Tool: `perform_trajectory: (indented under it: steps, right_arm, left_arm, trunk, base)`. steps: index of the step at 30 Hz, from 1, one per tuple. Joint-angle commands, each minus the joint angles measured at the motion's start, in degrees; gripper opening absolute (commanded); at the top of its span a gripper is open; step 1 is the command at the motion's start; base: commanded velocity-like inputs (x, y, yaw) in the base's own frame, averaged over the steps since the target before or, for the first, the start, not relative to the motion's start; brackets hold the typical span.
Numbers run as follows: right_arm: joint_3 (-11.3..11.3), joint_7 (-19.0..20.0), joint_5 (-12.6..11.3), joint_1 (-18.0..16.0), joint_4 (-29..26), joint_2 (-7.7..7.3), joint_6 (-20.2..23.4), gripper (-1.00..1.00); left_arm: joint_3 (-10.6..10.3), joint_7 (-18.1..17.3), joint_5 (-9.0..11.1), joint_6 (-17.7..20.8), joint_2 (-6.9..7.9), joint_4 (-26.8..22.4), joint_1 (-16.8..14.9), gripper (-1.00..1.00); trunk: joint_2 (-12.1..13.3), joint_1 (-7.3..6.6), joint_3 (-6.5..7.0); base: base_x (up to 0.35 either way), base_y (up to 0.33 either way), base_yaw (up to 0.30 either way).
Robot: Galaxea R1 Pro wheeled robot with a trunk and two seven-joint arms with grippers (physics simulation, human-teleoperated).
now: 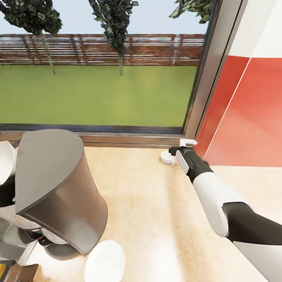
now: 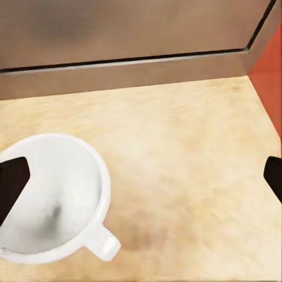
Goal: Set up a coffee station on the kitchen countertop: keep the coffee maker on the countertop, move the bottle of coffee from the kitchen shelf to the counter next to the coffee maker, place a paper coffee filter on top of the coffee maker, put the saucer next to the coffee maker with the coffee cup on the saucer, and place the electric kettle next to the coffee maker.
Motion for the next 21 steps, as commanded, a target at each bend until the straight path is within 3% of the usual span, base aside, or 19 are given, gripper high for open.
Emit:
perform_trajectory:
  steps: [1,15,21]
  right_arm:
    - [0.09,-0.42,-0.61,-0.04,0.01,0.0,0.16,1.0]
    - [0.0,-0.41,-0.53,-0.03,0.28,-0.24,0.15,1.0]
    - [0.0,-0.47,-0.46,0.0,0.34,-0.77,0.15,1.0]
  left_arm:
    - [-0.24,0.21,-0.16,-0.22,0.0,0.1,-0.04,1.0]
    - [-0.24,0.18,-0.16,-0.22,0.0,0.1,-0.04,1.0]
    - [-0.24,0.16,-0.16,-0.22,0.0,0.1,-0.04,1.0]
  trunk:
    - [-0.1,0.03,-0.17]
    - [-0.1,0.03,-1.28]
    - [-0.1,0.03,-1.39]
  base:
    - [0.0,0.0,0.154]
    - [0.0,0.0,0.151]
    - [0.0,0.0,0.037]
